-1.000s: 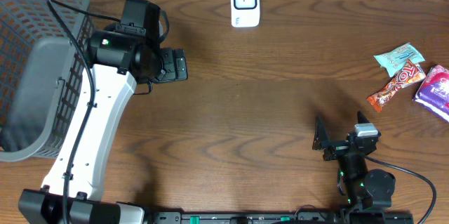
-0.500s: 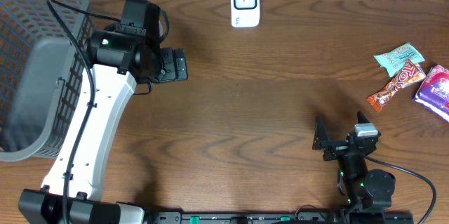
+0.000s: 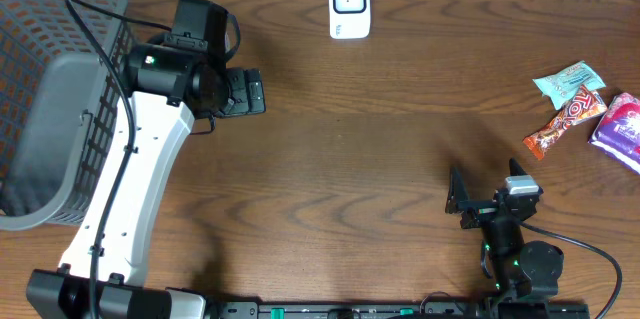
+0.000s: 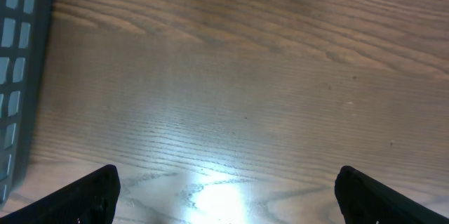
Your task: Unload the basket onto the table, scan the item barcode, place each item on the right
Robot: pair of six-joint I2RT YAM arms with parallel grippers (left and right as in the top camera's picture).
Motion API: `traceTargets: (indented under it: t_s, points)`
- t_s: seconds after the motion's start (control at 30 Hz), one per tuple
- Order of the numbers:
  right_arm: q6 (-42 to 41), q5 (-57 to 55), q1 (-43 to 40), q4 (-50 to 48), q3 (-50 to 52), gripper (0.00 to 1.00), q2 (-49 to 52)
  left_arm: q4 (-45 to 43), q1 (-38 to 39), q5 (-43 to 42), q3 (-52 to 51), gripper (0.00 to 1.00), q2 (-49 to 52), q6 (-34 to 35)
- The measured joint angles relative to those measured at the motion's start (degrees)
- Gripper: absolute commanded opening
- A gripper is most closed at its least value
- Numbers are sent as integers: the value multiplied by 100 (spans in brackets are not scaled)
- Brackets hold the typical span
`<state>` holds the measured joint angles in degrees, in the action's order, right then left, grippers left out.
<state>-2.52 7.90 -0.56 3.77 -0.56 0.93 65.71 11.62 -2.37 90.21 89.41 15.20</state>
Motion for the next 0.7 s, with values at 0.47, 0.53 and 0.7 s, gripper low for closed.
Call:
traceTargets:
  t_s: [0.47,0.53,0.7]
  points:
    - [2,0,0,-7,0,99,-20,-2227,-13,85,-3220,98,-1563,-2]
    - [2,0,0,-9,0,99,-22,-2660,-52,90,-3775,98,-1875,-2]
    - [2,0,0,-7,0,99,-24,-3491,-188,105,-4979,98,-2579,-2]
